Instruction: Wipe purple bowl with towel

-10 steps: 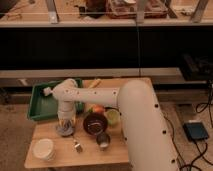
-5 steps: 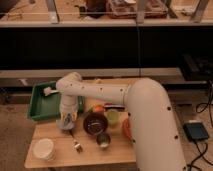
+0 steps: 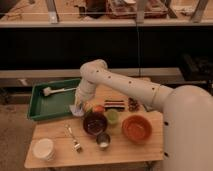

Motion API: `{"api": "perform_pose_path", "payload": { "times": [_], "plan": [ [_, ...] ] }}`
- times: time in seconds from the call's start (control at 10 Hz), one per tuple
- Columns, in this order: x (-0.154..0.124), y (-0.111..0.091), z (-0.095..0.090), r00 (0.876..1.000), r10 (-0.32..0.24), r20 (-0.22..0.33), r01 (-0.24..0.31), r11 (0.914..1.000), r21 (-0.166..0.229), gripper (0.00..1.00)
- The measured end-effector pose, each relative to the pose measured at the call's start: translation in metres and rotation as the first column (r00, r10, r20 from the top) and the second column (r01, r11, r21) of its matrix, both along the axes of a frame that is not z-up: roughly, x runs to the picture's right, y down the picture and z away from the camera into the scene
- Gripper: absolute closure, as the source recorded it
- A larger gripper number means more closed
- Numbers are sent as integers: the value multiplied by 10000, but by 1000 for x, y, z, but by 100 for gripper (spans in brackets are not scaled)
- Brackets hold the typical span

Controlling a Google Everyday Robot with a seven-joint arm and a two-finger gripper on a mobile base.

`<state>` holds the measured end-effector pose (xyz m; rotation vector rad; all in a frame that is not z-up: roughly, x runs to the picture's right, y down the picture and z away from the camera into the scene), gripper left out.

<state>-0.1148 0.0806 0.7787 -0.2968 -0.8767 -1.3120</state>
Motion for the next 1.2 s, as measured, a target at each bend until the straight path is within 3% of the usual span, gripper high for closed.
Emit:
{"api": "perform_pose_path", "payload": {
  "times": [0.2, 0.4, 0.7, 0.9, 1.2],
  "plan": [
    [27, 8, 3, 9977, 552, -383, -553, 9985, -35, 100],
    [33, 35, 3, 9956, 788, -507, -784, 9969, 94, 100],
    [31, 58, -2, 9938, 1001, -493, -985, 9946, 340, 100],
    [38, 75, 5, 9901, 1183, -751, -1155, 9925, 405, 100],
    [49, 97, 24, 9851, 1158, -1272, -1172, 9931, -34, 100]
  ]
}}
